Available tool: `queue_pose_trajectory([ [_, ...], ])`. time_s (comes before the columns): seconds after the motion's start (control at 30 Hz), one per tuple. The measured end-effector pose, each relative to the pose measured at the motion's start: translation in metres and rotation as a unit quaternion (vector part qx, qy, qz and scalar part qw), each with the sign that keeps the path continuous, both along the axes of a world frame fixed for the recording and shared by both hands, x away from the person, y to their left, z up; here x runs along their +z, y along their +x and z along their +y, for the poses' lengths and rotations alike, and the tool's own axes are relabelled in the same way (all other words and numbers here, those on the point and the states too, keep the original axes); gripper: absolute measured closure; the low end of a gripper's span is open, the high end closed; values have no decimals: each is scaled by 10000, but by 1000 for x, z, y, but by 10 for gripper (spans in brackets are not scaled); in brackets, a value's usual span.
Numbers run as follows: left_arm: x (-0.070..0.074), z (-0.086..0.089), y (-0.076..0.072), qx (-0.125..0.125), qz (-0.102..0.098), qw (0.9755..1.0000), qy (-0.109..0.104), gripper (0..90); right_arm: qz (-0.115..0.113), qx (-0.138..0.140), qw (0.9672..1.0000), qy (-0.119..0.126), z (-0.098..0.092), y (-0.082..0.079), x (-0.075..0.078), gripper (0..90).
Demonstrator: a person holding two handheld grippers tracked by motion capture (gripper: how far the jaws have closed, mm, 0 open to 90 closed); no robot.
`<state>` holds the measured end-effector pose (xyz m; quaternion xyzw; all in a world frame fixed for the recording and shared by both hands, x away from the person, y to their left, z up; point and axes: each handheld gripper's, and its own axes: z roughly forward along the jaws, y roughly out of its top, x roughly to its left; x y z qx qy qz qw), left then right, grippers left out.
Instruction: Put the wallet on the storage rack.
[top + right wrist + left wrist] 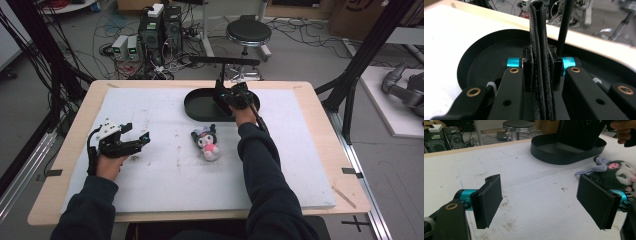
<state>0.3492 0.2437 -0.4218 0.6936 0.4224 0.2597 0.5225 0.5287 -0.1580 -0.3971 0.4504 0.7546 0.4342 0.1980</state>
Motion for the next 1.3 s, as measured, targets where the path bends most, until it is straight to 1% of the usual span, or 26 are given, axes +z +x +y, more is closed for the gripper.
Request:
queue_pose_trajectory([
  [0.03,0,0,0,0,4,10000,0,204,0,0,10000,0,0,0,0,791],
  [0.07,0,1,0,-2,-7,10000,-8,204,177,-94,9996,219,-4,3,-5,790],
  [0.2,-1,2,0,16,-8,10000,-22,204,206,-272,9992,218,-8,6,-8,770],
  [0.23,-1,2,0,30,-5,10000,-30,204,129,-413,9991,31,-11,6,-8,718],
  [0.3,0,2,-1,36,-8,10000,-11,205,115,-465,9988,-41,-13,7,-7,696],
  [0.37,-1,2,-1,37,0,10000,-18,206,107,-633,9977,-237,-19,6,-5,635],
  [0.43,-1,2,-1,28,-1,10000,-15,206,123,-753,9962,-408,-25,7,-4,614],
  [0.5,0,2,-1,12,-6,10000,12,206,232,-856,9945,-558,-31,7,-4,598],
  [0.53,0,2,-1,16,-4,10000,18,206,351,-937,9927,-678,-34,7,-6,586],
  [0.57,0,1,-1,18,-5,10000,19,206,351,-937,9927,-678,-34,7,-6,586],
  [0.7,-1,1,-1,18,-5,10000,7,206,645,-952,9918,-562,-43,11,-10,575],
  [0.73,-1,1,-1,17,-1,10000,0,206,828,-968,9908,-460,-47,12,-12,568],
  [0.77,-1,1,-1,8,5,10000,10,206,828,-968,9908,-460,-47,12,-12,568],
  [0.8,-1,1,-1,3,3,10000,16,206,960,-959,9901,-356,-50,14,-14,563],
  [0.83,-1,1,-1,-6,-1,10000,23,206,1142,-950,9884,-298,-55,15,-18,512],
  [0.87,-1,0,-1,-4,1,10000,20,206,1167,-919,9878,-475,-54,16,-20,478],
  [0.9,-1,0,-1,-4,2,10000,23,206,1181,-881,9871,-624,-53,16,-21,401],
  [0.93,-1,1,-1,-3,0,10000,19,206,1146,-930,9859,-793,-51,15,-21,360],
  [0.97,-1,1,-1,19,-2,10000,2,206,1146,-930,9859,-793,-51,15,-21,360],
  [1.0,-1,2,0,14,-1,10000,-6,206,891,-961,9874,-890,-50,10,-17,351],
  [1.07,-1,2,0,15,5,10000,-21,206,857,-953,9877,-890,-50,8,-14,341],
  [1.17,-1,1,0,-12,1,10000,-38,206,654,-783,9907,-900,-54,0,-1,340],
  [1.2,-1,1,0,1,1,10000,-38,206,489,-557,9938,-829,-61,-10,10,337],
  [1.23,-1,1,0,7,-2,10000,-49,206,351,-485,9946,-846,-64,-15,13,337],
  [1.27,-1,2,0,15,0,10000,-63,206,351,-485,9946,-846,-64,-15,13,337],
  [1.3,-1,2,0,25,0,10000,-64,206,116,-461,9947,-915,-68,-24,16,335],
])
